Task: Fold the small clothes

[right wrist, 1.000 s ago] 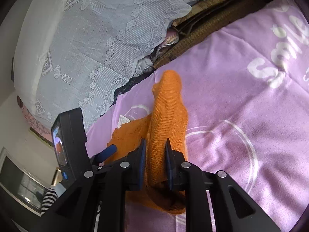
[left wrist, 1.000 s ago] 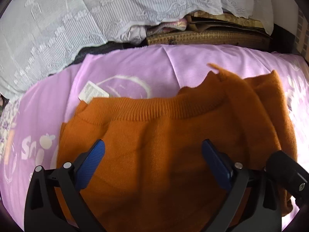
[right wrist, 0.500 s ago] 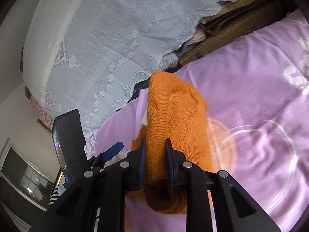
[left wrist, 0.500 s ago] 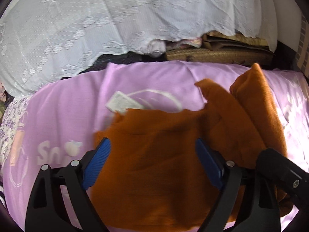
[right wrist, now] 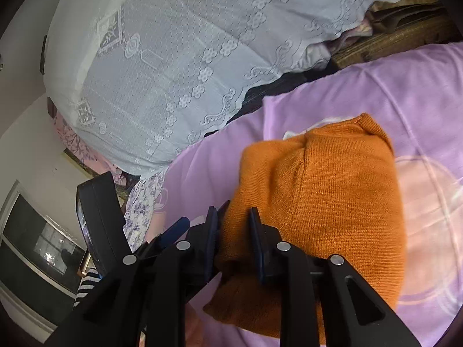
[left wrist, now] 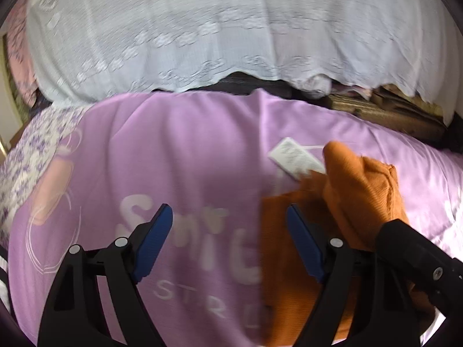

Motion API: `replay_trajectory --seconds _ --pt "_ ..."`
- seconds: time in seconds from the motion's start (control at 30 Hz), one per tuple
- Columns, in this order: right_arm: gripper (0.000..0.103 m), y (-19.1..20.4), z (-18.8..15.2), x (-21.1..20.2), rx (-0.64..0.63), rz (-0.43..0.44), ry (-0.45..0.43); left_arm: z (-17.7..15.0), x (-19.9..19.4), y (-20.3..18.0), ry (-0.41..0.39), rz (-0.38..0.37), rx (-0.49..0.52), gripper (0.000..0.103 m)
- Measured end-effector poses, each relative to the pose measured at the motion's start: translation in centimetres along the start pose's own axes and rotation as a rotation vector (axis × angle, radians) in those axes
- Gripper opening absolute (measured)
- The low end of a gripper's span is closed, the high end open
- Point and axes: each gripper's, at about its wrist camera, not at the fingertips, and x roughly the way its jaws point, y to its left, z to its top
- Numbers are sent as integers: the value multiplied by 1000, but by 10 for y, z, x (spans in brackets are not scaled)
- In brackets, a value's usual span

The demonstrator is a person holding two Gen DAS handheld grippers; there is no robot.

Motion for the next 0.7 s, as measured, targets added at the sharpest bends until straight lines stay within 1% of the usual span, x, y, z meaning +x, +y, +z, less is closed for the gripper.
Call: replay_trajectory --seconds 0.1,0.13,0.17,0.2,0.27,0.33,0.37,0.43,0.5,0.57,0.63,0.7 --pt "31 2 -8 27 -8 -10 29 -6 19 19 31 0 -40 78" --pt "32 -1 -12 36 -2 -18 42 -9 27 21 55 -1 -41 78" --pt "33 -6 -16 45 12 -25 61 -14 40 23 95 7 -28 79" --pt "34 -13 -19 51 24 -27 83 -18 52 24 137 30 -13 79" --pt "31 -26 -27 62 55 -21 114 -24 69 24 197 94 5 80" --pt "31 -29 -29 62 58 -8 115 -26 68 15 176 132 44 81" --pt "34 -28 -28 62 58 -1 123 -26 66 14 167 134 50 82" --pt "40 -27 -25 56 74 45 134 -26 65 15 164 130 43 87" --pt "40 -30 -20 43 91 118 130 -26 62 22 175 113 7 88" --pt "40 -30 -14 23 65 151 95 -25 55 30 164 99 -26 89" --pt "40 -32 -7 3 32 145 46 -19 45 35 136 101 -47 89" --pt "40 -41 2 -12 36 137 1 -14 25 35 84 79 -58 93"
